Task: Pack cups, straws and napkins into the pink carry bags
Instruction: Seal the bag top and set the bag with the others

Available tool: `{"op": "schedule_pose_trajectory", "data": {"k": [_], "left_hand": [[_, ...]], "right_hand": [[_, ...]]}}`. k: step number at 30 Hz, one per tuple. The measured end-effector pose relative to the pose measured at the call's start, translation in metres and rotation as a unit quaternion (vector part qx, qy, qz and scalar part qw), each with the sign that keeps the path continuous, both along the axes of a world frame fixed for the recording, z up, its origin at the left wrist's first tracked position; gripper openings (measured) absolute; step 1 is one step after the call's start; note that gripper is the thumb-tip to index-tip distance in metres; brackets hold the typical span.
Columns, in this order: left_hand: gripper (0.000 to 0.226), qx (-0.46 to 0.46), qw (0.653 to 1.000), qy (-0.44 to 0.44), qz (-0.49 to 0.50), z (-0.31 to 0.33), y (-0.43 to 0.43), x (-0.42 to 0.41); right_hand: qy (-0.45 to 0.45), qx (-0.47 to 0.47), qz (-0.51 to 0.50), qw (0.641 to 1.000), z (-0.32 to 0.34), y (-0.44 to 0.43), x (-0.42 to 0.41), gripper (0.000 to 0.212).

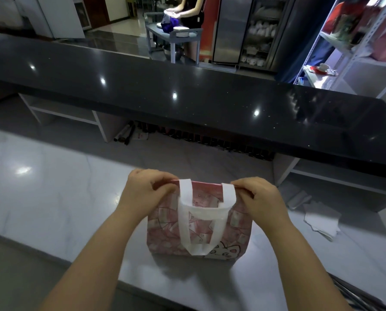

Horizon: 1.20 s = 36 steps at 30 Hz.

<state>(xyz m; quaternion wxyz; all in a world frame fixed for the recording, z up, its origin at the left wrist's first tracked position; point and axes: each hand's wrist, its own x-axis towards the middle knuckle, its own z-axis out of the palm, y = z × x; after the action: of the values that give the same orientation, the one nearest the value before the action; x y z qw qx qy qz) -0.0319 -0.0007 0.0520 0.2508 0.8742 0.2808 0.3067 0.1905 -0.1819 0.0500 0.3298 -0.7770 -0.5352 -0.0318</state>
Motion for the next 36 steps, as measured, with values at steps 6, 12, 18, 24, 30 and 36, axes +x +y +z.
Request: {"op": "schedule_pose_trajectory", "data": {"k": [6, 12, 18, 24, 30, 36], "left_hand": [[0.021, 0.032, 0.999, 0.026, 0.02, -0.002, 0.014, -0.007], [0.018, 0.059, 0.995, -0.037, 0.072, -0.013, 0.026, 0.004], [0.035, -0.254, 0.948, -0.149, 0.119, -0.046, 0.024, -0.02], [0.027, -0.394, 0.9, -0.153, 0.105, -0.1, -0.021, -0.037], [0.033, -0.428, 0.875, -0.199, 0.104, -0.102, -0.011, -0.034], [0.029, -0.449, 0.864, -0.188, 0.126, -0.121, -0.019, -0.044]], "right_hand": [[0.007, 0.02, -0.021, 1.0, -0.005, -0.004, 0.007, 0.019], [0.051, 0.066, -0.026, 0.996, -0.01, 0.014, 0.02, 0.022], [0.378, 0.12, -0.056, 0.916, -0.04, -0.003, 0.023, 0.034], [0.528, 0.114, -0.056, 0.839, -0.095, -0.021, -0.014, 0.046], [0.539, 0.122, -0.024, 0.833, -0.099, -0.014, -0.016, 0.036], [0.556, 0.122, -0.046, 0.821, -0.121, -0.028, -0.024, 0.037]]}}
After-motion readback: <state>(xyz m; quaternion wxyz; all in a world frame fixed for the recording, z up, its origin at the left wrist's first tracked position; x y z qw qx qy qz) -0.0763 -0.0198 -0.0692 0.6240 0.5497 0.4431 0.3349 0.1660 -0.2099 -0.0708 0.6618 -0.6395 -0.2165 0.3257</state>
